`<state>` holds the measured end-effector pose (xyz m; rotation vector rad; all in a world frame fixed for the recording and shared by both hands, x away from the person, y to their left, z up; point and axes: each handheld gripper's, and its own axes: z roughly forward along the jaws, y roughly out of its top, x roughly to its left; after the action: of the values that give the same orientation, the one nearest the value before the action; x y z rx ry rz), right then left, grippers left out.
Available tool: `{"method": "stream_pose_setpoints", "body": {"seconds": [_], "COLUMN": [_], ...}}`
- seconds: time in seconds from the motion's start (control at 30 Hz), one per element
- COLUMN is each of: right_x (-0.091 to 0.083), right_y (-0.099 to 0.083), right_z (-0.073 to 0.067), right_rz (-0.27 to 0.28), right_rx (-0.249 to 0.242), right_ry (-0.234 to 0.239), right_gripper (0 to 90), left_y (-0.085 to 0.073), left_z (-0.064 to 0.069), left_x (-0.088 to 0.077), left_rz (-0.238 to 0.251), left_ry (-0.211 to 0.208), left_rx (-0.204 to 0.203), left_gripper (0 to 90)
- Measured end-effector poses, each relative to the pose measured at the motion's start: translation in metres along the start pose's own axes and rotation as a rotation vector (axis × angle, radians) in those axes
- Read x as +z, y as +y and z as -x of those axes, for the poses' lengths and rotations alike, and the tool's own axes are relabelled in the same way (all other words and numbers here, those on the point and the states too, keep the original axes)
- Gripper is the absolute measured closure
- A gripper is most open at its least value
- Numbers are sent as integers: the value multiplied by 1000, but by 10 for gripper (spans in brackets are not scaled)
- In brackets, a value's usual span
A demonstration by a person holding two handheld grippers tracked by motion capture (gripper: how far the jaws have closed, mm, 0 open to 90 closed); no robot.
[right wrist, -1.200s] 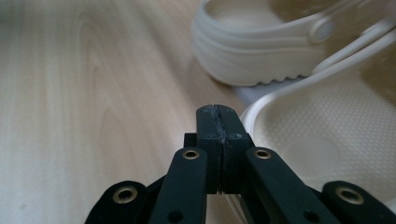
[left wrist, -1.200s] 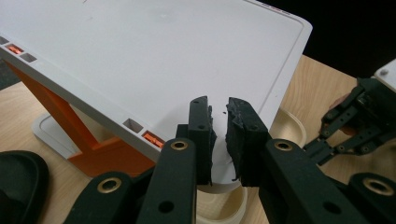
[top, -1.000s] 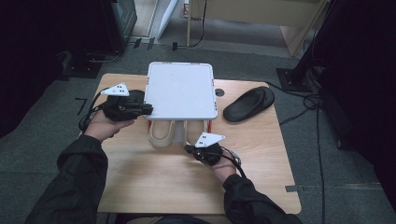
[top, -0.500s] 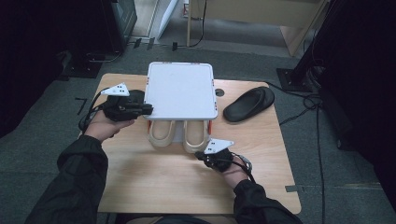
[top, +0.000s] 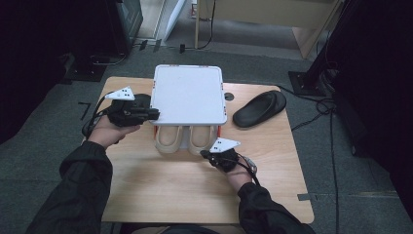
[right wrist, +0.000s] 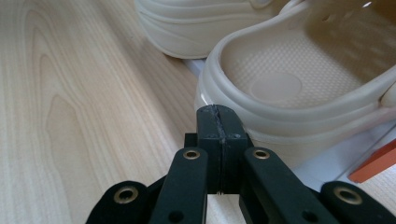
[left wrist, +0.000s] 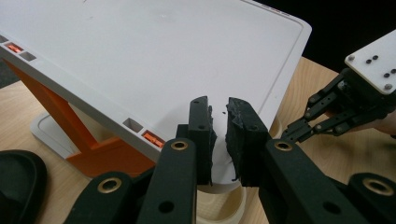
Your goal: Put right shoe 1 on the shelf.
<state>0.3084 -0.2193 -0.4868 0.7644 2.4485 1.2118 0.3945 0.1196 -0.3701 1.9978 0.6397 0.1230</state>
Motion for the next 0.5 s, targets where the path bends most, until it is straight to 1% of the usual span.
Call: {"method": "stream_pose_setpoints", "body": {"seconds": [0.1,0.23,0.3,0.33,0.5], "right_x": [1,4,5,4,-4], "right_y": [1,1,1,2,3], "right_z": [4,9,8,8,8], "right_rz": [-7,10,12,11,4], "right_rx": [18,43,48,52,81], "right_ry": [13,16,18,22,48], "right_gripper": [898,897,884,870,868], "left_y": [0,0,0,0,1], "left_z": [0,-1,-1,-1,-2], "left_x": [0,0,0,0,-1], "left_rz": [0,0,0,0,-3], "left_ry": [-2,-1,-4,-6,-21], "left_rx": [-2,-6,-10,-11,-23], "left_gripper": [801,800,799,798,772]}}
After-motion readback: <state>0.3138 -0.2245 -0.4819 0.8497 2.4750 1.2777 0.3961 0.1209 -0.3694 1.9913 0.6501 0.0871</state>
